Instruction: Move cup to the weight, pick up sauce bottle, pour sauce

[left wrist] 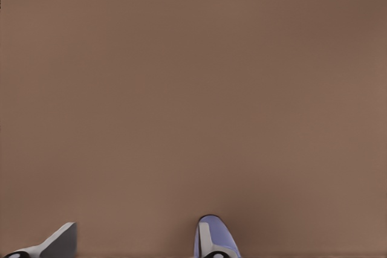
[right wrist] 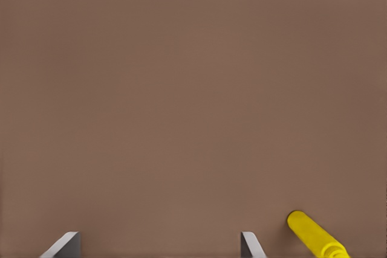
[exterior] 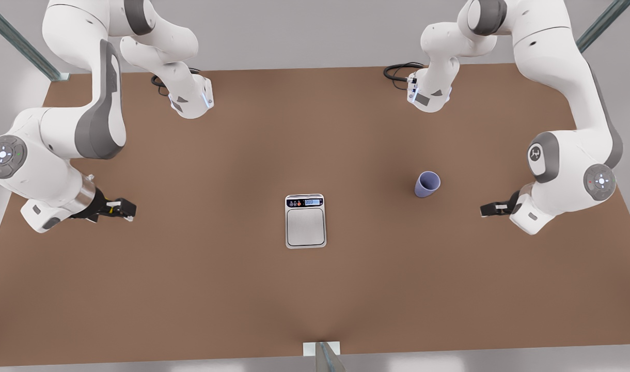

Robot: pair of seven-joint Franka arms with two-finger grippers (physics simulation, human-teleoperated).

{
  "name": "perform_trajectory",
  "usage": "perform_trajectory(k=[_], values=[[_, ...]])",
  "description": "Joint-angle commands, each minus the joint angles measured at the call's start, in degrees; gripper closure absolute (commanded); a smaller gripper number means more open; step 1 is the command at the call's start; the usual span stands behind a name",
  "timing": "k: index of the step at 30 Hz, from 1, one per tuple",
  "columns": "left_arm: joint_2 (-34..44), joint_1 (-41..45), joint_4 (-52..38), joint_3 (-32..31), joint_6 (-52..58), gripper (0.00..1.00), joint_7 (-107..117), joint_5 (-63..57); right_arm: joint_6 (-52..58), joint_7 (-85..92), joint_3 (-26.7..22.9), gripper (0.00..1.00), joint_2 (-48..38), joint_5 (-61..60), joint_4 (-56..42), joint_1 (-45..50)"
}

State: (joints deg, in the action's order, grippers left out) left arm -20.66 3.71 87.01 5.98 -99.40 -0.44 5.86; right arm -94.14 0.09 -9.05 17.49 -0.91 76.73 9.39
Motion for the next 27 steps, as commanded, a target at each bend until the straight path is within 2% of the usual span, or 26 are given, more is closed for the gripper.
perform_trajectory(k=[1,2,4,7,11,14,16,18,23,26,27], values=[[0.0,0.1,0.1,0.0,0.0,0.00,0.0,-0.2,0.0,0.0,0.0,0.00,0.0,0.0,0.0,0.0],[0.4,0.1,0.6,0.0,-1.4,0.00,0.0,-0.2,0.0,0.0,0.0,0.00,0.0,0.0,0.1,0.0],[5.3,0.2,7.4,0.1,-6.0,0.00,-0.1,-0.2,-0.1,0.0,0.0,0.00,0.2,0.0,0.1,-0.1],[10.7,0.2,15.2,0.0,-6.1,0.00,-0.1,-0.2,0.0,0.0,0.0,0.00,0.3,0.1,0.3,-0.1],[10.9,2.7,17.8,-0.1,-3.0,0.00,0.0,-0.2,0.2,0.0,0.0,0.00,0.7,0.0,0.4,-0.6],[13.8,5.4,27.6,0.0,-9.4,0.00,0.5,-0.2,0.4,0.2,0.0,0.00,0.8,0.0,0.9,-0.9],[13.2,6.8,27.9,0.1,-10.4,0.00,1.6,-0.2,0.0,0.5,0.0,0.00,0.8,0.1,1.8,-1.0],[13.2,7.9,33.2,-0.1,-16.6,0.00,1.8,-0.1,-2.8,6.2,0.0,0.00,0.3,0.2,4.8,-1.7],[12.7,9.2,38.8,-0.1,-21.5,0.00,2.3,0.1,-13.9,29.9,-0.1,0.00,-2.1,0.7,15.9,-5.7],[12.3,9.8,41.2,0.0,-23.9,0.10,2.9,0.1,-17.7,45.4,0.0,0.00,-2.0,0.6,19.1,-10.7],[12.4,9.8,41.9,0.0,-23.8,0.11,2.9,0.1,-18.3,50.1,0.0,0.00,-1.7,0.4,19.2,-11.8]])
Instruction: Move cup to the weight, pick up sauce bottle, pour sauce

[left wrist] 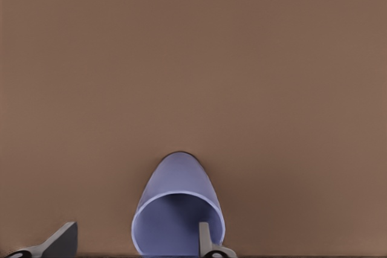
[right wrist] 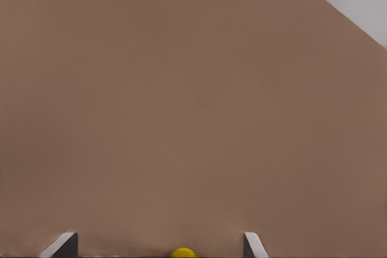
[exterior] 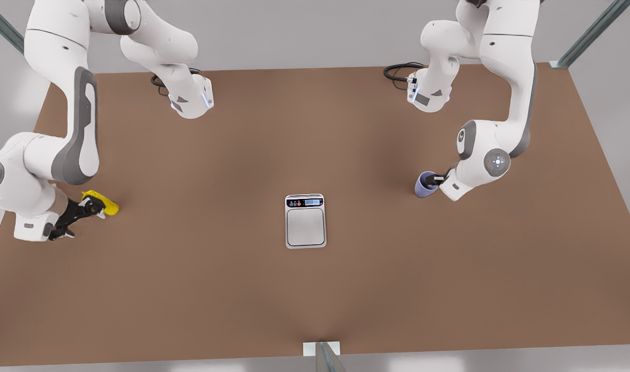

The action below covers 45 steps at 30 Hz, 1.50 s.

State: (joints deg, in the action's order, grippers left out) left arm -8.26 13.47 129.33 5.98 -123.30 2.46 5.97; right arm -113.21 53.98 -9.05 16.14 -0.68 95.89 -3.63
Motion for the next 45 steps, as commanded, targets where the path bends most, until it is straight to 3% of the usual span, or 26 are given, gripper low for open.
perform_trajectory(k=[1,5,14,16,20,21,30,45], values=[[0.0,0.1,0.1,0.0,0.1,0.11,0.0,0.0,-0.2,2.3,0.0,0.00,0.1,-0.2,0.1,-0.6],[-0.7,0.1,1.8,0.1,-2.3,0.13,0.3,0.0,-1.2,26.4,0.1,0.00,2.1,-8.9,2.2,-9.2],[-3.5,1.6,4.2,0.1,-8.5,0.30,2.4,0.0,-0.3,62.6,0.1,0.00,9.9,-29.3,4.5,-25.8],[-3.7,1.6,4.2,0.1,-8.8,0.38,2.5,0.0,1.6,67.5,0.1,0.00,11.5,-31.3,4.7,-28.7],[-4.6,1.8,4.2,0.1,-9.9,0.74,2.5,-0.1,2.0,75.2,0.1,0.00,16.0,-33.7,4.0,-32.4],[-4.6,1.8,4.2,0.1,-9.9,0.79,2.5,-0.1,2.0,79.3,0.1,0.00,17.0,-35.5,4.0,-32.9],[-4.6,1.9,4.2,0.1,-10.4,0.79,2.5,-0.1,8.9,90.9,0.2,0.00,25.5,-43.3,3.9,-40.0],[-4.0,3.6,3.7,-0.1,-13.5,0.79,5.4,0.2,18.5,97.4,0.2,0.00,29.6,-49.4,3.0,-41.4]])
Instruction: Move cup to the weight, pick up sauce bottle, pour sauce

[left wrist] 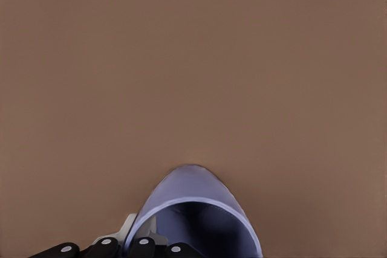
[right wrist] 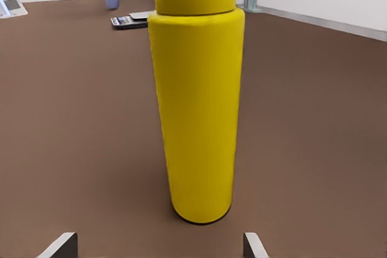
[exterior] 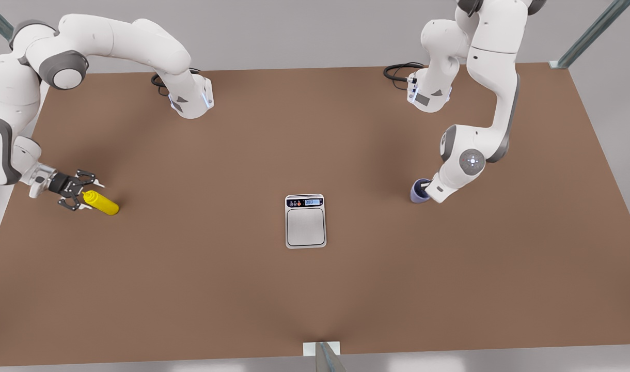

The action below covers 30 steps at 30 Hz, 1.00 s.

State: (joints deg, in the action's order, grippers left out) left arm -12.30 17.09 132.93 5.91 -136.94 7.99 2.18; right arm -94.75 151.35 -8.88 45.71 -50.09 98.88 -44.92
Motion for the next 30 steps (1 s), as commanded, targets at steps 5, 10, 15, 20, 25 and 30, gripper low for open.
perform_trajectory(k=[5,10,15,20,25,30], values=[[-0.2,0.8,-1.2,-0.3,-0.4,0.79,-0.3,4.5,-0.1,0.0,0.1,0.00,0.5,-0.7,-0.1,0.3],[-2.4,4.6,-4.9,-0.6,-0.3,0.79,3.4,7.5,-0.1,-0.1,0.4,0.00,1.5,-1.6,-1.7,0.4],[-3.1,6.1,-7.0,-0.7,0.3,0.79,6.9,7.8,-0.1,-0.1,1.8,0.00,1.6,-1.9,-1.5,0.4],[-4.9,8.1,-10.1,-1.0,0.5,0.79,10.3,7.8,0.1,-0.2,3.2,0.00,1.6,-1.9,-1.5,0.4],[-6.5,10.4,-14.3,-1.0,2.6,0.79,14.9,7.8,0.1,-0.4,4.5,0.00,1.6,-2.0,-1.4,0.4],[-7.8,12.3,-16.7,-1.0,2.7,0.79,16.7,9.2,0.1,-0.4,5.2,0.00,1.9,-2.3,-1.3,0.4]])
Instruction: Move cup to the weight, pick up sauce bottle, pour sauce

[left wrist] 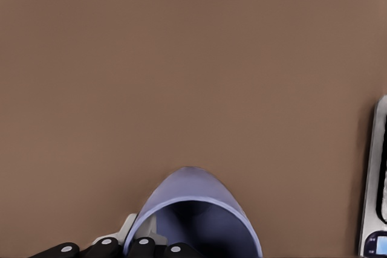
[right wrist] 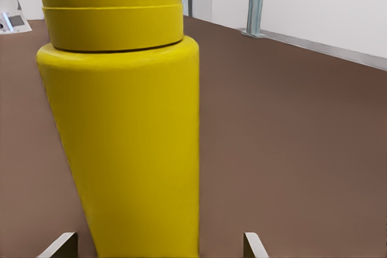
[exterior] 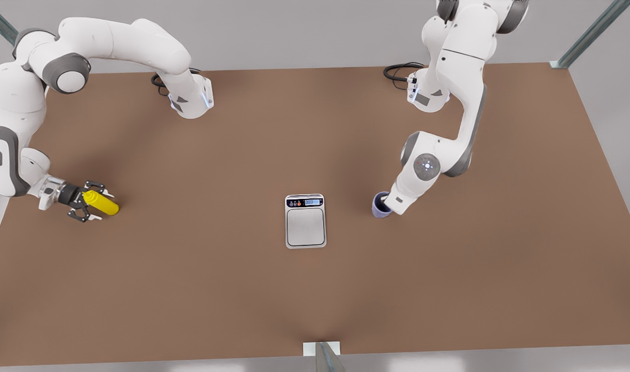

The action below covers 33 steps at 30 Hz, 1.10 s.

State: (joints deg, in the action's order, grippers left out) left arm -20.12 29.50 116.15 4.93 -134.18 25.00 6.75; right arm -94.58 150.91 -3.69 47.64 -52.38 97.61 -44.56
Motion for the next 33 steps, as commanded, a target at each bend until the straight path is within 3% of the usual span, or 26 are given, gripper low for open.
perform_trajectory(k=[1,8,10,11,17,20,28,33], values=[[0.0,-0.1,-0.1,0.0,0.0,0.79,-0.2,4.7,0.3,0.1,0.0,0.00,0.1,0.0,0.0,0.0],[-4.0,3.1,-7.8,-0.1,4.0,0.79,5.6,4.9,1.5,0.1,0.1,0.00,0.4,-0.4,0.2,0.1],[-5.3,3.2,-9.6,-1.3,4.1,0.79,8.0,5.0,1.5,0.0,0.1,0.17,0.4,-0.4,0.2,0.1],[-5.4,3.2,-10.2,-2.1,4.1,0.79,8.5,5.0,1.9,0.0,0.1,0.19,0.4,-0.4,0.2,0.1],[-9.5,4.9,-16.0,-3.0,4.1,0.79,14.0,4.9,3.4,-0.2,0.1,0.19,0.3,-0.4,-0.2,0.0],[-11.0,5.9,-18.4,-3.0,4.1,0.79,16.5,4.9,3.6,-0.3,0.1,0.30,0.3,-0.5,-0.2,0.0],[-16.8,9.1,-28.5,-3.4,5.9,0.79,22.7,4.9,3.6,-0.3,0.1,0.31,0.3,-1.9,-0.3,0.1],[-20.0,10.5,-32.7,-3.4,5.9,0.79,27.8,4.4,3.5,-0.3,0.2,0.41,0.3,-2.4,-0.4,0.6]])
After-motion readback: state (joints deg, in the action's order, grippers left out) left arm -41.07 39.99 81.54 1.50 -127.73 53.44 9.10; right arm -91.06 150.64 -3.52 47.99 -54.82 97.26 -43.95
